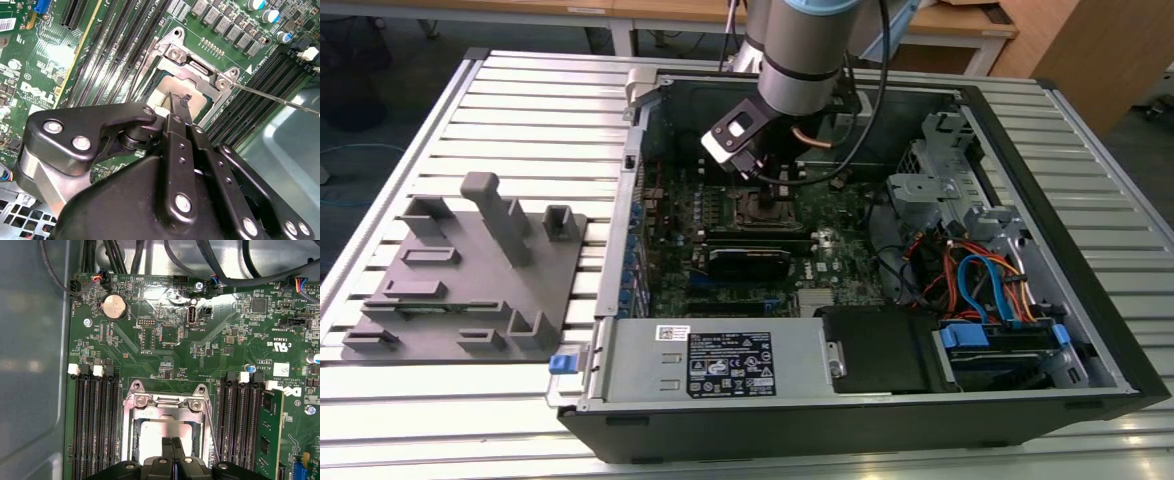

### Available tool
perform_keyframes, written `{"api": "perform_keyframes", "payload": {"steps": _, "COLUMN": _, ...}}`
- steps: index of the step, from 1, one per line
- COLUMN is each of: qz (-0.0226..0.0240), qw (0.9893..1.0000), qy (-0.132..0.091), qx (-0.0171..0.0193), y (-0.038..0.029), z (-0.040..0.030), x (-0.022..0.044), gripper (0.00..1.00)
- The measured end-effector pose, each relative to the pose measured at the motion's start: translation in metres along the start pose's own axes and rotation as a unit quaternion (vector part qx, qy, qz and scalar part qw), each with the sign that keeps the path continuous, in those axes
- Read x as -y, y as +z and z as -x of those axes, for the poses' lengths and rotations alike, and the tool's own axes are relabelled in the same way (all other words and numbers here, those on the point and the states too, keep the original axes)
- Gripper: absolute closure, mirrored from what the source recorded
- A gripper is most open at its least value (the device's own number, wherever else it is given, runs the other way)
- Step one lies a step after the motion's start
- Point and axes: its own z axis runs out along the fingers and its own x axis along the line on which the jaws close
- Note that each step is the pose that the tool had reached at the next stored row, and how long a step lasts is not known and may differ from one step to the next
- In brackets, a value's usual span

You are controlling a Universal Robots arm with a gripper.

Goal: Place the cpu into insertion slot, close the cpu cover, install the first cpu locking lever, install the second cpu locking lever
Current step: 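Install the first cpu locking lever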

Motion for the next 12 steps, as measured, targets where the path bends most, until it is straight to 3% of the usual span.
{"api": "perform_keyframes", "payload": {"steps": 12, "qz": -0.0002, "qw": 1.0, "qy": 0.0, "qx": 0.0047, "y": -0.0036, "z": -0.0002, "x": 0.0001, "gripper": 0.89}}
